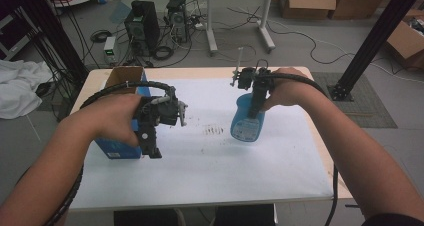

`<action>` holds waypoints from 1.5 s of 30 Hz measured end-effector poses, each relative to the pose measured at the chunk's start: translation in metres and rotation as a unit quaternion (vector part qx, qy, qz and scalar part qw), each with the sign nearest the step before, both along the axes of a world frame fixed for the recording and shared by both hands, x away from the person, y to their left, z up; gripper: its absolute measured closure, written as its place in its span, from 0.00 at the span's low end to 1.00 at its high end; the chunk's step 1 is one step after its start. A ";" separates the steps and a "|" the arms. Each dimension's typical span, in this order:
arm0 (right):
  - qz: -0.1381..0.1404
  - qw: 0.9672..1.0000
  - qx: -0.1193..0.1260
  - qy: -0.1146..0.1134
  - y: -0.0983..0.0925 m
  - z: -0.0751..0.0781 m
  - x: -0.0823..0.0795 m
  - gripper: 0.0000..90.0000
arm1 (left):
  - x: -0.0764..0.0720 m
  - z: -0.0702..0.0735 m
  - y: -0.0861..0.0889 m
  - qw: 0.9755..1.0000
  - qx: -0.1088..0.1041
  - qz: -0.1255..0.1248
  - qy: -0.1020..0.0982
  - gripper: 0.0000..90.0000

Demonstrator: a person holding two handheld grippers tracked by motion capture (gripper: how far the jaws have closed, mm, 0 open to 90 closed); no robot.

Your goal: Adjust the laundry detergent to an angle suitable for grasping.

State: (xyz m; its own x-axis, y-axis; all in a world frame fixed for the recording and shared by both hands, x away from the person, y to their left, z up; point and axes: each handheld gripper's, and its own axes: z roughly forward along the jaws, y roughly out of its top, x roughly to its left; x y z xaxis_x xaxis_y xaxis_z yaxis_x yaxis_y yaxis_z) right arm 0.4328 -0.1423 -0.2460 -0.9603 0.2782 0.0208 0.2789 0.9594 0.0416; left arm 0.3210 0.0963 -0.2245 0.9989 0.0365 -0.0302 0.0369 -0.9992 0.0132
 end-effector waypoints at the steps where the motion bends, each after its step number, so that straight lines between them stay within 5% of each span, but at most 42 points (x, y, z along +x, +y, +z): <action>1: -0.015 1.000 -0.005 -0.007 0.003 0.000 -0.005 0.43 | 0.000 0.000 -0.001 1.000 -0.001 -0.002 0.000 0.00; 6: -0.063 0.998 -0.004 -0.008 0.005 -0.003 -0.010 0.43 | -0.002 -0.001 -0.002 1.000 -0.003 -0.005 -0.001 0.00; 10: -0.125 0.992 0.014 0.008 0.003 -0.011 -0.012 0.43 | -0.003 -0.004 -0.001 1.000 -0.002 -0.005 0.001 0.00; 13: -0.134 0.991 0.011 0.001 0.008 -0.016 -0.016 0.43 | -0.002 -0.006 -0.001 1.000 0.001 -0.006 0.002 0.00; 25: -0.124 0.992 -0.005 -0.008 0.027 -0.029 -0.025 0.43 | -0.005 -0.007 0.005 1.000 -0.002 -0.003 0.002 0.00; 45: -0.117 0.993 -0.012 -0.018 0.029 -0.047 -0.026 0.43 | -0.002 -0.010 0.006 1.000 -0.001 -0.002 0.006 0.00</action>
